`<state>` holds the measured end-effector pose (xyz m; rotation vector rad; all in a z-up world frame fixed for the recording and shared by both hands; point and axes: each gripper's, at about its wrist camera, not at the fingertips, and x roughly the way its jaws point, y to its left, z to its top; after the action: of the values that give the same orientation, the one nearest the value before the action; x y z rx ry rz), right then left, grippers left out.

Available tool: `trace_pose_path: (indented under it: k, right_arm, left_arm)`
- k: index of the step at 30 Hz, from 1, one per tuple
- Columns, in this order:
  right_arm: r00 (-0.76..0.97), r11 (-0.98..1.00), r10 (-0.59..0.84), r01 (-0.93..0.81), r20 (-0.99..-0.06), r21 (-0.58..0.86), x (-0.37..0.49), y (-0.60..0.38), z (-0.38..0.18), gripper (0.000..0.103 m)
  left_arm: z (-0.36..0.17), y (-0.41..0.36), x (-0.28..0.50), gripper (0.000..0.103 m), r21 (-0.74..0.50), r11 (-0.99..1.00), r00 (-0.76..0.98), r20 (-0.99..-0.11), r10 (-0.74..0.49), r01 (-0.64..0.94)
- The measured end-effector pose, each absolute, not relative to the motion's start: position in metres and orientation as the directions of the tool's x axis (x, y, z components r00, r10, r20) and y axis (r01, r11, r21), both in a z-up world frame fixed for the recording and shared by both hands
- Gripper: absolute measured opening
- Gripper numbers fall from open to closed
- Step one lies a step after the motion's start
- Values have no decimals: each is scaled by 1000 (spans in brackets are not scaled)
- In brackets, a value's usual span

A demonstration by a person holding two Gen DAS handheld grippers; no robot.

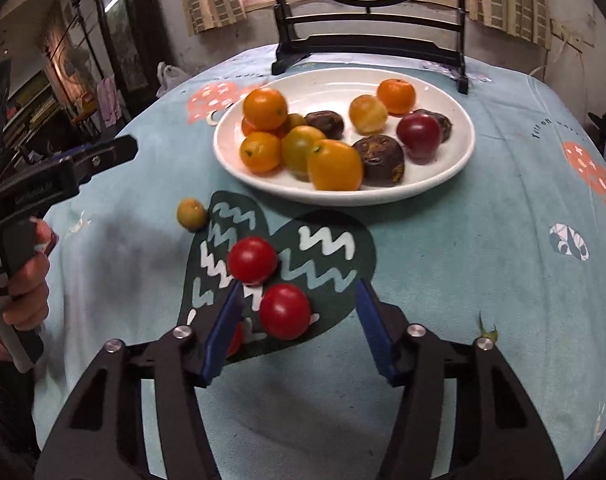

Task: Organize fruits
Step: 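Grasp a red tomato with the right tool while the left tool grasps another tomato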

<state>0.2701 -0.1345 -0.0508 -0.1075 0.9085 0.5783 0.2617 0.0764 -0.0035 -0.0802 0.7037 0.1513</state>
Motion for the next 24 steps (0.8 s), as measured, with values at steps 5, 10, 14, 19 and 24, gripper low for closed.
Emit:
trace_pose_path:
  k: [5, 10, 14, 19, 24]
  right_arm:
    - [453, 845, 430, -508, -781, 171, 274, -135, -57, 50]
    - [427, 831, 446, -523, -787, 187, 275, -133, -62, 36]
    - [415, 820, 464, -535, -783, 203, 273, -132, -62, 29]
    - [460, 840, 497, -469, -736, 274, 280, -153, -53, 29]
    - [506, 856, 506, -395, -699, 333, 287, -174, -45, 29]
  left_arm:
    - [-4, 75, 262, 100, -18, 987, 750, -652, 111, -161]
    - [-5, 73, 262, 100, -13, 988, 748, -655, 108, -154]
    - [-6, 70, 261, 100, -6, 989, 745, -658, 107, -147]
    - [-12, 63, 263, 100, -17, 994, 731, -679, 69, -110]
    - [-24, 33, 259, 100, -57, 996, 686, -723, -84, 62]
